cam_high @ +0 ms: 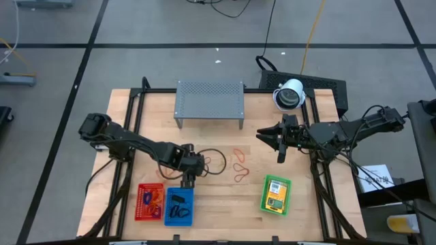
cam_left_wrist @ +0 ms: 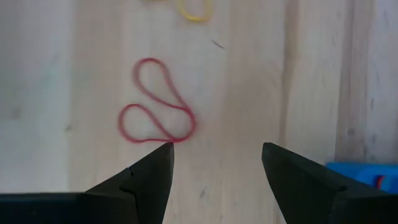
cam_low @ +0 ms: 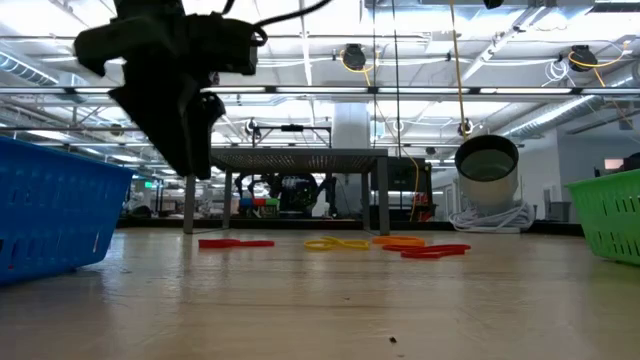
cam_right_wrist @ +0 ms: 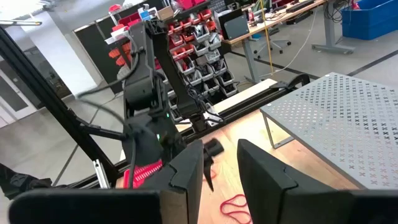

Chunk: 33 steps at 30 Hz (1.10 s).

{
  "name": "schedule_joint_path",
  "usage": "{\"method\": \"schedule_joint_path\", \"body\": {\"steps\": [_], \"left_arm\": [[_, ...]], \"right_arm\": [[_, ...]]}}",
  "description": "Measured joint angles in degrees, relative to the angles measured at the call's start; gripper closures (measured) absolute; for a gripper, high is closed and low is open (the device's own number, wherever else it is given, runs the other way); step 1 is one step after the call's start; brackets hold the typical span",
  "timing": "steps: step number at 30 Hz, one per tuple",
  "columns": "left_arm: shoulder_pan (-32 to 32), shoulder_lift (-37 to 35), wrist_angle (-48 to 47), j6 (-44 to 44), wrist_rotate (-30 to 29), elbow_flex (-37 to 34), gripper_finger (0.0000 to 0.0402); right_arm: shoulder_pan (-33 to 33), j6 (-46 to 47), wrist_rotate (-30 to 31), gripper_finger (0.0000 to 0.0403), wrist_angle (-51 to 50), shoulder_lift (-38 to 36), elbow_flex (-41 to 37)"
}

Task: Pick & Place Office Desk Supplies
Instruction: Put the red rubber band into the blue bin

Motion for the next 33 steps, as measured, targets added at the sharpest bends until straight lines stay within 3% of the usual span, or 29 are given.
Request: {"method": "schedule_joint_path", "body": {"steps": [4, 14, 33], "left_arm": [[-0.02, 2.95, -0.11, 4.43, 1.98, 0.01, 0.0147], [0.76, 3.98, -0.31, 5.81, 3.28, 0.01, 0.0147], [4.42, 3.96, -0.34, 13.62, 1.68, 0.01, 0.0147]], "right_arm": [[0.0, -0.09, -0.02, 0.0314, -0.22, 0.0, 0.01], [0.0, -0.04, -0.04, 0.0314, -3.67, -0.02, 0.0], [0.0, -1.01, -0.04, 0.0314, -3.72, -0.02, 0.0]]}}
